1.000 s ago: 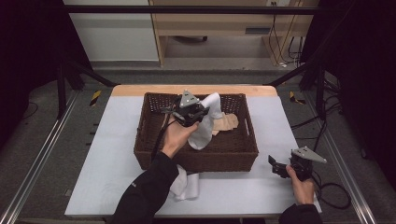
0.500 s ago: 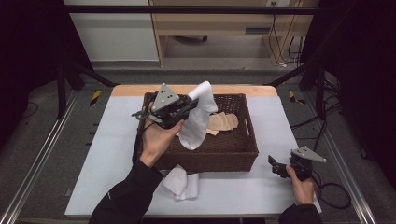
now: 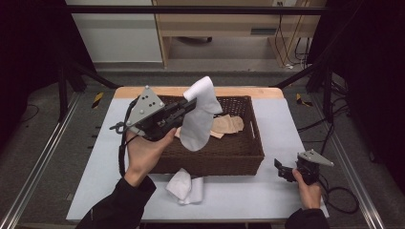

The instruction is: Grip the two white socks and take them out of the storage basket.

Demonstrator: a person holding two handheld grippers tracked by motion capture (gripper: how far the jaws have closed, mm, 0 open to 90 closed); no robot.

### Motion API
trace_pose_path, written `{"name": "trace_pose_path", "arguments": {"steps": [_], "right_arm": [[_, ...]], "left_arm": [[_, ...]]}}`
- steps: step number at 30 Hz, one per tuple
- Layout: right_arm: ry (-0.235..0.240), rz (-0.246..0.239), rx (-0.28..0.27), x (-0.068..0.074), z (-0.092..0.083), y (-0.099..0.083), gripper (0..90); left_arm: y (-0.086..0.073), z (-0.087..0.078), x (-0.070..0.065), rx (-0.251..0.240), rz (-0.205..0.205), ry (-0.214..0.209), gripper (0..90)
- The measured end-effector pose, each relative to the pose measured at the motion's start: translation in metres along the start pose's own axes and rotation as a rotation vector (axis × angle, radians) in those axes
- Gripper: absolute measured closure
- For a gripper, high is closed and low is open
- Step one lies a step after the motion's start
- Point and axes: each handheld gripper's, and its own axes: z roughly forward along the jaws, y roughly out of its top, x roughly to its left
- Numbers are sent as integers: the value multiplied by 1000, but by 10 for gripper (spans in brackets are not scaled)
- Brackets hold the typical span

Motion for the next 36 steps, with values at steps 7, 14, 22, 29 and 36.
{"name": "trace_pose_path", "arguments": {"steps": [7, 14, 22, 29, 36], "right_arm": [[-3, 0, -1, 0, 0, 0, 43], [-6, 0, -2, 0, 0, 0, 44], [-9, -1, -4, 0, 0, 0, 43], [-9, 0, -4, 0, 0, 0, 43], [-10, 0, -5, 0, -1, 0, 43]], "left_arm": [[5, -22, -11, -7, 1, -30, 859], [-20, -37, -23, 38, -16, -62, 858], [-49, -40, -28, 99, -28, -86, 858], [-83, -40, -32, 181, -44, -115, 858], [-115, -41, -36, 255, -64, -133, 858]]}}
